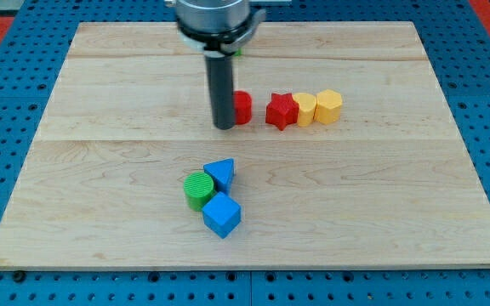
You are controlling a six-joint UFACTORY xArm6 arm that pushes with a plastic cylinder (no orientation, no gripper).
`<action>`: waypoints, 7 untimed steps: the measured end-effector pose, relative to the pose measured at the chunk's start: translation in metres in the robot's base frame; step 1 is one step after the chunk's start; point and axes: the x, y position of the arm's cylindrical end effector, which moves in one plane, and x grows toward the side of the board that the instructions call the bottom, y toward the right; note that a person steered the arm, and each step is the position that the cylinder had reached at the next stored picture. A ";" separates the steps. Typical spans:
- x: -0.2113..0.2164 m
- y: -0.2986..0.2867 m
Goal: Push the green star to the top of the blue triangle
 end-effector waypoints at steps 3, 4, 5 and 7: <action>-0.031 -0.059; -0.085 -0.052; -0.126 0.017; -0.177 0.042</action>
